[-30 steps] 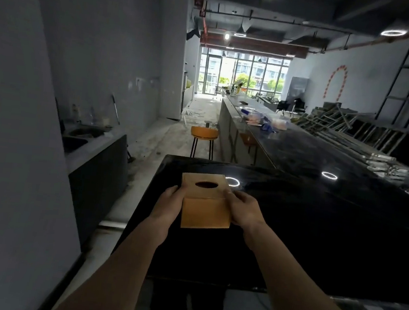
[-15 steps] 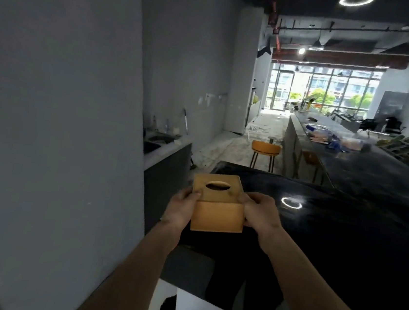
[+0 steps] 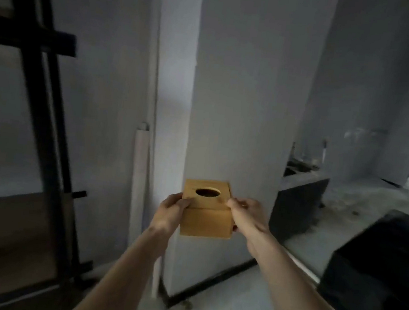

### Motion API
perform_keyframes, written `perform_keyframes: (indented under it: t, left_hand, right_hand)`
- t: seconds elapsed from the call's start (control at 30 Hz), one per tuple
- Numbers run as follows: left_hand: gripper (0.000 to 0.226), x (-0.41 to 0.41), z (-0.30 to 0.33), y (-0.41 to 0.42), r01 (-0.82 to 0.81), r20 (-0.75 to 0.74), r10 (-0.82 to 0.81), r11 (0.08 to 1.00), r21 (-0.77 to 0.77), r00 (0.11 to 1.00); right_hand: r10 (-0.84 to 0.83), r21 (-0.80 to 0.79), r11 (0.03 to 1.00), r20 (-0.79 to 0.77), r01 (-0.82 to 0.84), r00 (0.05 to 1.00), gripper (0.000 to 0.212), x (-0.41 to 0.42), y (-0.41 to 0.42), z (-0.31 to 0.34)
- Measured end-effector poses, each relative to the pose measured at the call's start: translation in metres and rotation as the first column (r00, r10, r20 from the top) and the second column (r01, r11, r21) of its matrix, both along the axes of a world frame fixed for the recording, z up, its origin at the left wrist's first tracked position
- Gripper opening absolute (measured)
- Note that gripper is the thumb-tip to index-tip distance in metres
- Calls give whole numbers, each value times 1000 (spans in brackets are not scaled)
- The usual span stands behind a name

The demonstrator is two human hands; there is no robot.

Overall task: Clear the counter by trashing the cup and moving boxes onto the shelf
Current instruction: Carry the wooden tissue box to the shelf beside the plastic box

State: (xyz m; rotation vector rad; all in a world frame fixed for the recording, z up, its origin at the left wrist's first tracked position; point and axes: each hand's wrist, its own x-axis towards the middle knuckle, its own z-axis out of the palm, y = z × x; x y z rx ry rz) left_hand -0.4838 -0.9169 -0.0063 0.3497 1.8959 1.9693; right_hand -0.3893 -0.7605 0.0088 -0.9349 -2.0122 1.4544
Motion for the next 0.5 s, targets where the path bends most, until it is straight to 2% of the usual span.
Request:
perform_keyframes:
  t: [0.17, 0.33, 0.5]
  left_hand:
    - [35, -60, -17, -174, -203, 12, 204, 978, -38, 979]
    - [30, -93, -39, -333, -380, 32, 382, 923, -58, 924]
    - [23, -108, -53, -439, -525, 36, 529, 847, -84, 848]
  right_hand:
    - [205, -27, 978, 17, -205, 979, 32, -94, -161, -14]
    - [398, -13, 917, 37, -398, 917, 20, -160, -311, -38]
    - [514, -12, 857, 39, -514, 857, 25, -200, -416, -61]
